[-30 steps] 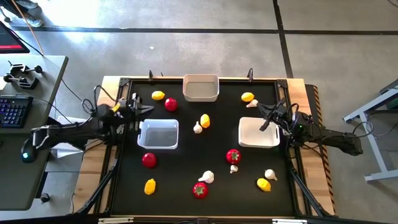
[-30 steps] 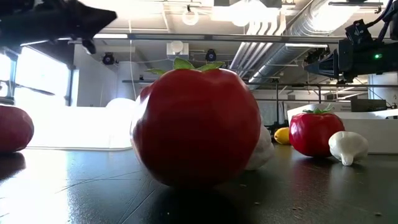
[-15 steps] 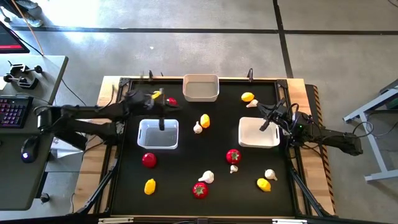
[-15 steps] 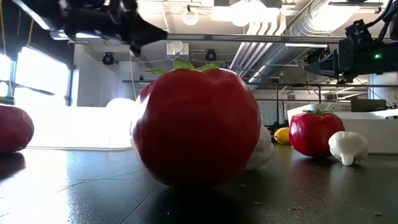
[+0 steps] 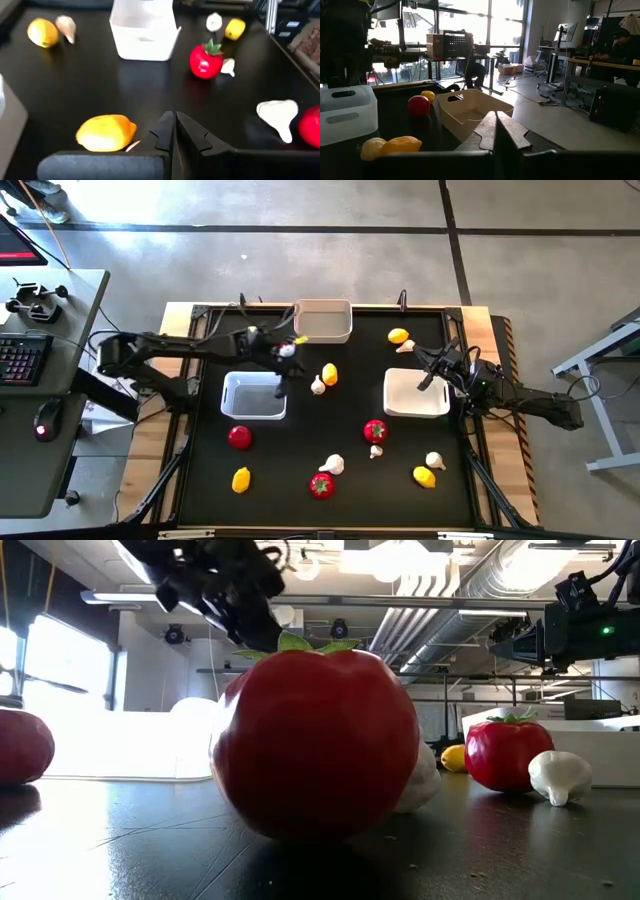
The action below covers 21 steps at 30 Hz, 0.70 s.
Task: Sort produce into baskets
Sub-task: Put the yellow lemon into the transparent bin
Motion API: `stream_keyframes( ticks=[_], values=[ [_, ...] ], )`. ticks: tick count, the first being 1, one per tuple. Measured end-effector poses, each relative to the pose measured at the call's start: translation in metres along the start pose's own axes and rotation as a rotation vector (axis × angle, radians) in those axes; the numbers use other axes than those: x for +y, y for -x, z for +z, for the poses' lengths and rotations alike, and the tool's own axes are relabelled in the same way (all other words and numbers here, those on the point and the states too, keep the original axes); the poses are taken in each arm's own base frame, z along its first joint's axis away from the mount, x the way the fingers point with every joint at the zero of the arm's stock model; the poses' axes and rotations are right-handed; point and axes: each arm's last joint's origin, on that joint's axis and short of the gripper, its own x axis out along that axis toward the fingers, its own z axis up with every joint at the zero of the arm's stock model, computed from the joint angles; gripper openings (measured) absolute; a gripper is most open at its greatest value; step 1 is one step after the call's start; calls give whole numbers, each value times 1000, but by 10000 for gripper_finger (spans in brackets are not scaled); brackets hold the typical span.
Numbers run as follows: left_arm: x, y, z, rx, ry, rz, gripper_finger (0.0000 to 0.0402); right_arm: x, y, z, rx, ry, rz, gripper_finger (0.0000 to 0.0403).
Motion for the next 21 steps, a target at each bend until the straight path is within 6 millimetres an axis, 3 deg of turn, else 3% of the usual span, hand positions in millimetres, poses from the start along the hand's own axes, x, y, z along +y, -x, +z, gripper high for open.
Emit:
stream_keyframes(
  ticks=[4,9,15,21],
  values=[
    [-5,-17,3,47,-8,19,33,0,0,0,-1,-1,0,0],
    [-7,-36,9,100,-63,169,75,0,0,0,0,0,0,0],
    [2,-59,17,179,94,304,140,0,0,0,0,0,0,0],
    [6,-80,15,260,198,315,204,0,0,0,0,0,0,0]
  ],
)
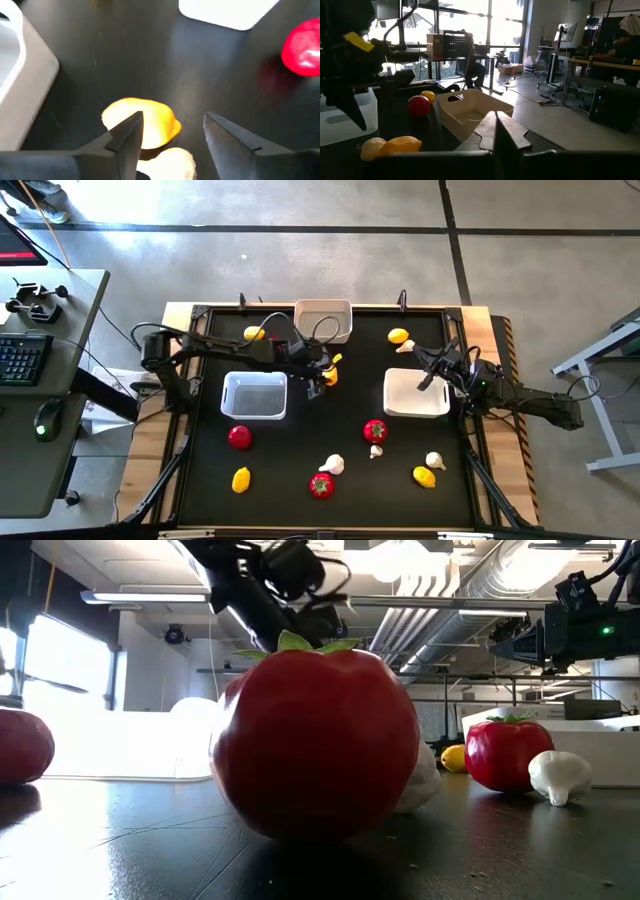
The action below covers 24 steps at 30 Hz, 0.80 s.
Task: Sort produce into baskets
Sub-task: Put the yellow lemon into the transparent bin
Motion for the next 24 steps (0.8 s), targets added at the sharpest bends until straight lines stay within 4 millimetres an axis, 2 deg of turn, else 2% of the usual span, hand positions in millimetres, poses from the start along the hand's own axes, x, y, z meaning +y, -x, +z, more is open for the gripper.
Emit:
stream_keyframes(
  ticks=[6,14,24],
  values=[
    [2,-16,4,51,210,69,244,0,0,0,0,0,0,0],
    [12,-29,2,65,429,198,250,0,0,0,-2,-1,0,0],
    [12,-34,-1,78,490,212,250,0,0,0,-2,-1,0,0]
  ],
)
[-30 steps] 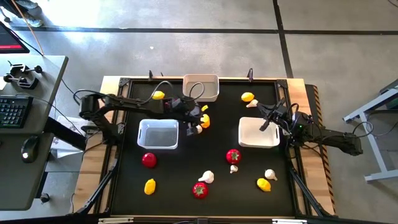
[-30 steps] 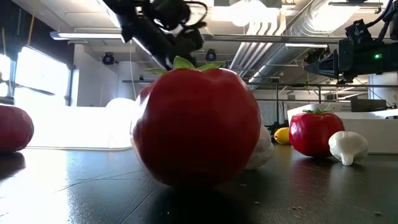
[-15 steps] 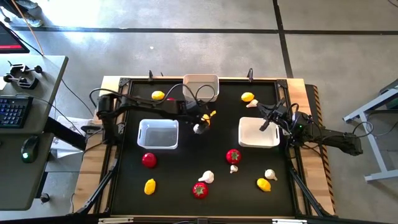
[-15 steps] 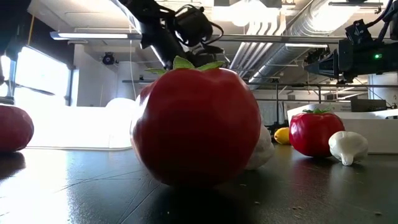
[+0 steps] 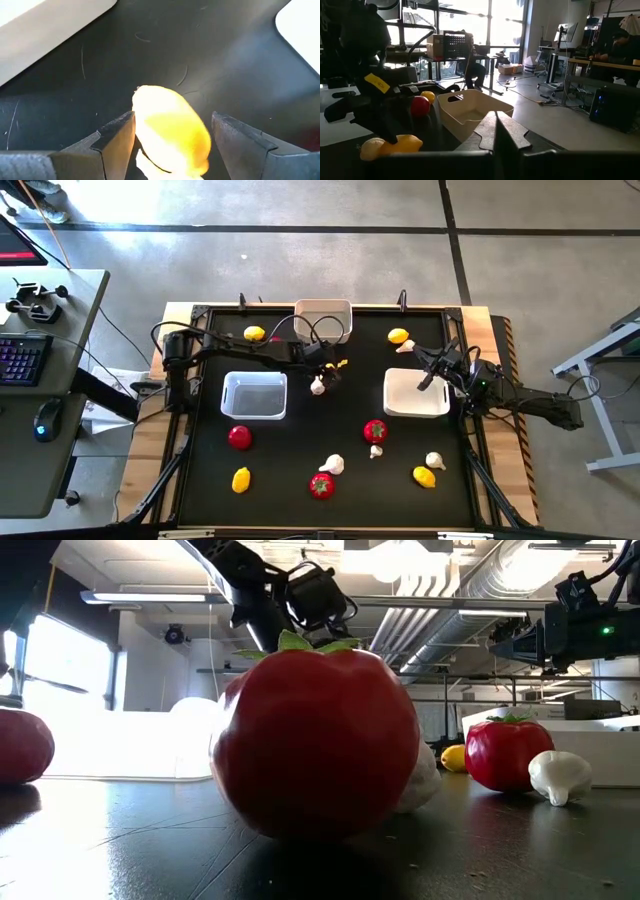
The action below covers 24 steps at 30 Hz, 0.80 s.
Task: Sort produce into baskets
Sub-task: Put the yellow lemon into the transparent bin
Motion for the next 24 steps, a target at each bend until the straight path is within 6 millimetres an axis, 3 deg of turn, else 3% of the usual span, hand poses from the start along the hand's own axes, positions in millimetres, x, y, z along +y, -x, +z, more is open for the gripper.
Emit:
stream_keyframes(
  ticks=[24],
  values=[
    [10,-3,-5,63,-113,73,250,0,0,0,0,0,0,0]
  ],
)
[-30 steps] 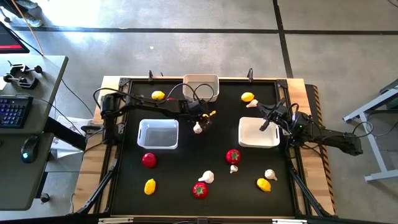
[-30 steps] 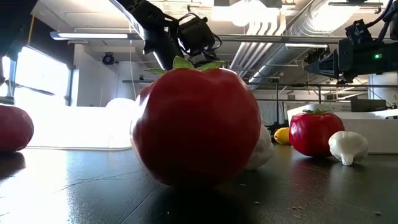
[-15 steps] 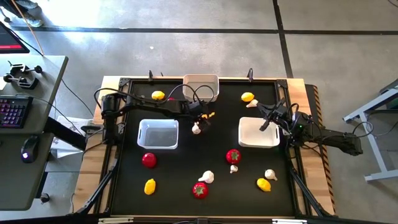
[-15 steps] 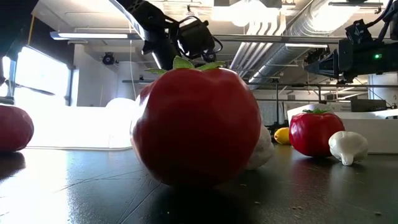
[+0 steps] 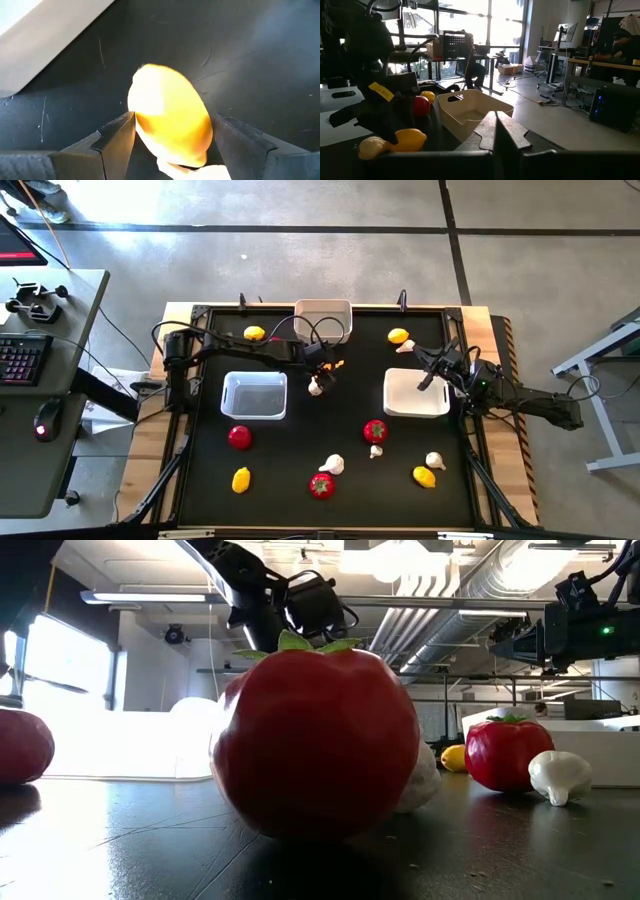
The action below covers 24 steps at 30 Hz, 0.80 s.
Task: Sort produce into baskets
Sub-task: Put the yellow lemon into the transparent bin
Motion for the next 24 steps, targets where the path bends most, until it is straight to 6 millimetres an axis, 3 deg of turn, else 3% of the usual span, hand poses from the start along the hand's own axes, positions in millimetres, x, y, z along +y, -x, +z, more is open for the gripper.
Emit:
stream_keyframes(
  ticks=[14,24],
  values=[
    [9,-28,-10,89,-81,43,244,0,0,0,0,0,0,0],
    [9,-18,-7,86,-227,32,167,0,0,0,0,0,0,0]
  ],
)
